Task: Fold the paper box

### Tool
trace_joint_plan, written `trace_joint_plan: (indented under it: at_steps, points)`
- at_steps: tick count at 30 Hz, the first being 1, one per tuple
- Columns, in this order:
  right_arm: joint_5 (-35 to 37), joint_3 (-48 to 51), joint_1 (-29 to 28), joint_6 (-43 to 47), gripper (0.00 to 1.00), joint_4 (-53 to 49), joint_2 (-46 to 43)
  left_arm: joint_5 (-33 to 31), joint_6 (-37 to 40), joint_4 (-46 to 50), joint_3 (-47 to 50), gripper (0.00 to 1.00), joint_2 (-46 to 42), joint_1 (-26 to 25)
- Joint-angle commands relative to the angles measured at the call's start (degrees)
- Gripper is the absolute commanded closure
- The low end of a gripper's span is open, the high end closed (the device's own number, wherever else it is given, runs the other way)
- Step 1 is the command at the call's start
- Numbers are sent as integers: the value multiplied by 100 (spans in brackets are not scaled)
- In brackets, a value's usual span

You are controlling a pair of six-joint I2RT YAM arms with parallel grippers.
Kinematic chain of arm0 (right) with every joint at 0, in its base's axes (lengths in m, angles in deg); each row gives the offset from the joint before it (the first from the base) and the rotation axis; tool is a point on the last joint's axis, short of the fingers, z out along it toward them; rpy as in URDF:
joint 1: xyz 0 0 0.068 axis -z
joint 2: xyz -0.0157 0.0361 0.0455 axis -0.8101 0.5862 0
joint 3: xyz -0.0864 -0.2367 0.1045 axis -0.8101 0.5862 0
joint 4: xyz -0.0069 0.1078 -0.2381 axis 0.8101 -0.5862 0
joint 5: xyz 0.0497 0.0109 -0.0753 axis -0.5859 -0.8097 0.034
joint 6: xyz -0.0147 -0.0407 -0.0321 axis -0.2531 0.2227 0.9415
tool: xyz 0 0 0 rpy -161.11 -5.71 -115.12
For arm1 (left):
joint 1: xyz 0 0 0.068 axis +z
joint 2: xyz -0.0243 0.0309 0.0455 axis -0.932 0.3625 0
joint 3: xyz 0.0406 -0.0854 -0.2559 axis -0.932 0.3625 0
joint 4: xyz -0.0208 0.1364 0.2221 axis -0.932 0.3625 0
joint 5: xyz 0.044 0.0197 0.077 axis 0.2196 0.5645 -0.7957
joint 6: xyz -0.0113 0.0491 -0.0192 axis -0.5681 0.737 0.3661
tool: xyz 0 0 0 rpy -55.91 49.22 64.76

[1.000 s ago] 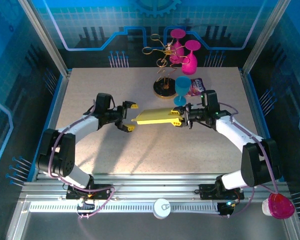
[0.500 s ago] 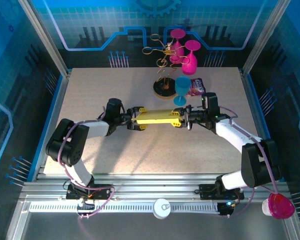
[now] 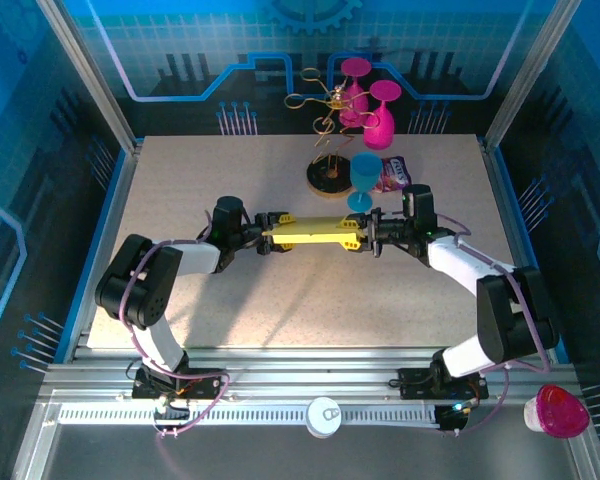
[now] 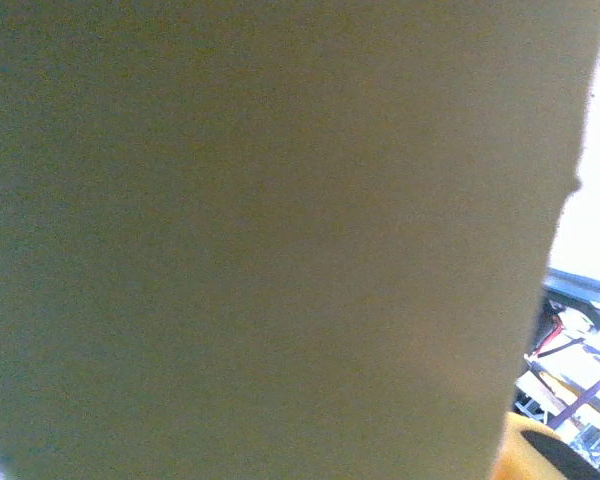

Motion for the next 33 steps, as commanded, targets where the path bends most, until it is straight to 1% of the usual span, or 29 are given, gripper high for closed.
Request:
trace_joint_plan:
  at_steps: [1,5,7,9,11,14,15,18,21,23,25,28,29,30,32,33]
  points:
    - [139,1,47,-28,66,252,158,138,-651,69,91,51,-168,-98]
    - [118,2,47,83,64,171,209,112,-686,247,107,62,-264,-98]
    - [108,8,61,208,58,70,235,79,-716,433,151,66,-373,-98]
    - [114,-28,85,402,52,-85,248,59,-743,657,204,68,-484,-96]
    - [103,-148,132,748,46,-472,240,52,-773,950,250,70,-616,-98]
    - [127,-572,251,1690,40,-1552,175,12,-755,1691,311,76,-920,-81]
    - [159,-812,306,2149,37,-2098,152,-24,-741,1972,329,78,-1044,-65]
    - [343,-1494,418,3383,32,-3544,82,-60,-637,2868,348,78,-1385,43]
    - [626,-2196,490,4559,29,-4850,73,-39,-499,3731,311,78,-1658,248]
    - [843,-2551,510,5190,29,-5485,66,20,-243,4327,193,78,-1759,424]
    - [1144,-2837,539,5754,29,-5986,19,106,148,5143,-53,78,-1789,600]
    - [1522,-3069,535,6375,31,-6143,-165,222,714,6105,-384,79,-1717,807]
    - [1681,-3141,509,6599,33,-6165,-225,253,789,6278,-444,80,-1675,860]
    - [1840,-3241,434,6935,37,-6185,-296,282,1039,6464,-505,80,-1642,915]
    - [2251,-3398,156,7695,46,-6257,-376,311,1205,6748,-552,81,-1571,995]
    - [2606,-3469,-59,8110,49,-6362,-393,305,1230,6786,-547,81,-1540,1032]
